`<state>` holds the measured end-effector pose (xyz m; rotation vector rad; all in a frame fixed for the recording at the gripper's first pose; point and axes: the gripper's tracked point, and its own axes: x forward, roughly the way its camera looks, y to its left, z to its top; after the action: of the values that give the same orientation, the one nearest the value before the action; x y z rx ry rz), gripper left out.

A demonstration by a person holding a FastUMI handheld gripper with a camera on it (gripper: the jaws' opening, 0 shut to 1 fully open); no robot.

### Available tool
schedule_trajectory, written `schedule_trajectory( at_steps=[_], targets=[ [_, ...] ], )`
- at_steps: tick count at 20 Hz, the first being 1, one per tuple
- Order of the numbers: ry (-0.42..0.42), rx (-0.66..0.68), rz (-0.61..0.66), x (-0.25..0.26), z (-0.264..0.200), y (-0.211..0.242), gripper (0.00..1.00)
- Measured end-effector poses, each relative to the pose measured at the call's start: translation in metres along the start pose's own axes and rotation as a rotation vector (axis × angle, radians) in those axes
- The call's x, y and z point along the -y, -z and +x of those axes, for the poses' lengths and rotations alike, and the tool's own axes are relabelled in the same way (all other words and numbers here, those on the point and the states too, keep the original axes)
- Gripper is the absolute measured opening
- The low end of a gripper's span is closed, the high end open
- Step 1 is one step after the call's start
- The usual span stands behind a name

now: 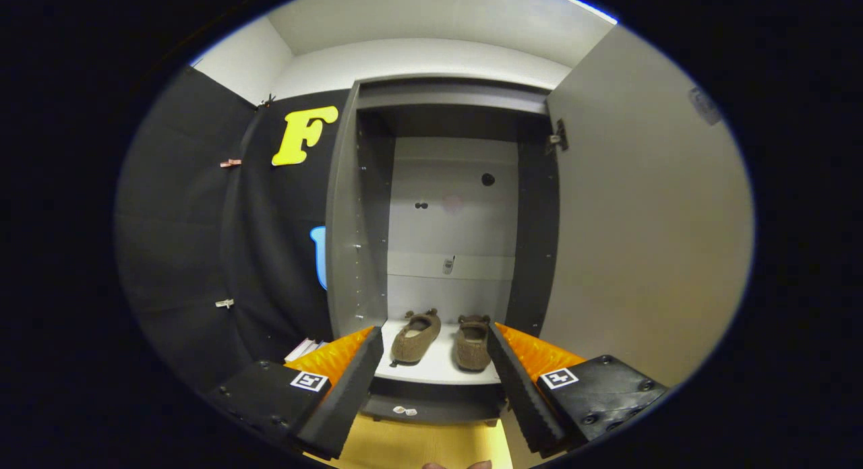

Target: Open the shoe cabinet door, grab the shoes and put them into the shoe cabinet, then close the shoe cabinet door.

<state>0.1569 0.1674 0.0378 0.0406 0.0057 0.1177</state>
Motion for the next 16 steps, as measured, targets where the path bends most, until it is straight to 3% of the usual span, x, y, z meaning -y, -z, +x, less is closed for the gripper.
schedule_trajectory(
  at_steps=[4,16],
  targets=[
    [-0.02,0.01,0.063,0.014,-0.062,-0.007,0.98],
    [0.11,-0.007,0.114,0.133,-0.181,-0.017,0.98]
  ],
)
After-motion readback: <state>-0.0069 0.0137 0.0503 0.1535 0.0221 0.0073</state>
